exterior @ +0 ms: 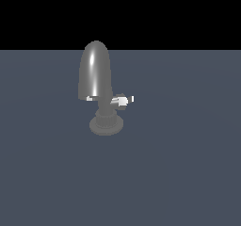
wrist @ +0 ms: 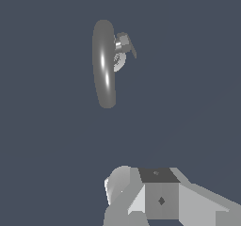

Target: Turn on the faucet by rotating a designated handle.

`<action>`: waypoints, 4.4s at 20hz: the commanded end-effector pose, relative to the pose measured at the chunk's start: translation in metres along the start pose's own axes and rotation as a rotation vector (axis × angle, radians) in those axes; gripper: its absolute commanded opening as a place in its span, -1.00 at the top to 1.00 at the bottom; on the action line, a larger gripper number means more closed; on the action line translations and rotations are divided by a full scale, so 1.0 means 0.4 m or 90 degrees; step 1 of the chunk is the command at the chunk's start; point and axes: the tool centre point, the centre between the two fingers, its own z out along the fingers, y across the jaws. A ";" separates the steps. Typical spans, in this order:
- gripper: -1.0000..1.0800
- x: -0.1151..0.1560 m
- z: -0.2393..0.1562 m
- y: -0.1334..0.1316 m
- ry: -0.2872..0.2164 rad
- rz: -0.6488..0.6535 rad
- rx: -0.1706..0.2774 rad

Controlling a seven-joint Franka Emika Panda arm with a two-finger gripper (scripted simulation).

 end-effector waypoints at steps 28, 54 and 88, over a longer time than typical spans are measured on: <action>1.00 0.201 0.038 -0.048 -0.187 0.159 0.072; 1.00 0.511 0.234 -0.031 -0.520 0.441 0.200; 1.00 0.650 0.750 0.057 -1.024 0.878 0.407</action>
